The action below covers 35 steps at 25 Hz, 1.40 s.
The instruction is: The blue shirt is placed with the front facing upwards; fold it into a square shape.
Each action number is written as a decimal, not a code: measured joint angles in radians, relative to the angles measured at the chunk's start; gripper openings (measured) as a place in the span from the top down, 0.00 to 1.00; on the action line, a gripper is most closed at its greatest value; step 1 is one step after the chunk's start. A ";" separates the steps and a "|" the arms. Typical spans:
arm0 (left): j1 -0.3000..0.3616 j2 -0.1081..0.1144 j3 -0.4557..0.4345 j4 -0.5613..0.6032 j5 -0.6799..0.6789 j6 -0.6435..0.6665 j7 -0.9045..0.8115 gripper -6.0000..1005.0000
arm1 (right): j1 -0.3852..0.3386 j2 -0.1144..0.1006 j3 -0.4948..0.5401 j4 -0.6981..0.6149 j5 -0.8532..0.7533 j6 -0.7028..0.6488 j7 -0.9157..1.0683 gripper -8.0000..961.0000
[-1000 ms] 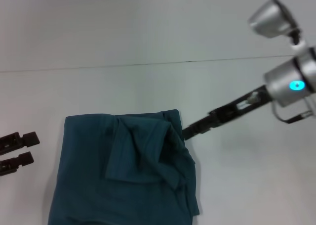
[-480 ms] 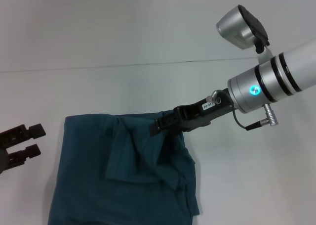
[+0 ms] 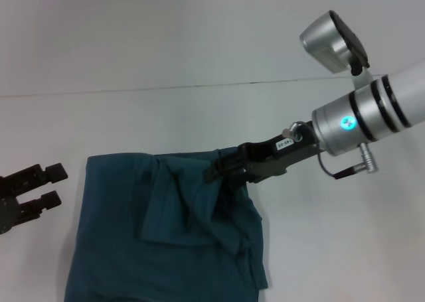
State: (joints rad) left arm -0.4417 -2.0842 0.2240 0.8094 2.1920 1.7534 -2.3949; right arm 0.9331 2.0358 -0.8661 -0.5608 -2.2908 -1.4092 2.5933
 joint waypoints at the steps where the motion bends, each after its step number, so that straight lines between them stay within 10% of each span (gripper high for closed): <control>1: -0.001 0.000 0.000 -0.004 0.000 -0.003 0.002 0.19 | 0.000 0.003 0.001 0.014 0.006 0.017 -0.001 0.15; 13: -0.011 -0.001 0.001 -0.037 0.000 -0.038 0.016 0.19 | -0.023 0.047 0.001 0.105 0.138 0.183 -0.055 0.15; 35: -0.011 -0.004 0.001 -0.063 0.000 -0.057 0.036 0.19 | -0.065 0.051 -0.007 0.137 0.327 0.439 -0.152 0.15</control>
State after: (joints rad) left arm -0.4522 -2.0877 0.2254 0.7468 2.1920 1.6968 -2.3586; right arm 0.8677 2.0869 -0.8733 -0.4241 -1.9642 -0.9703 2.4416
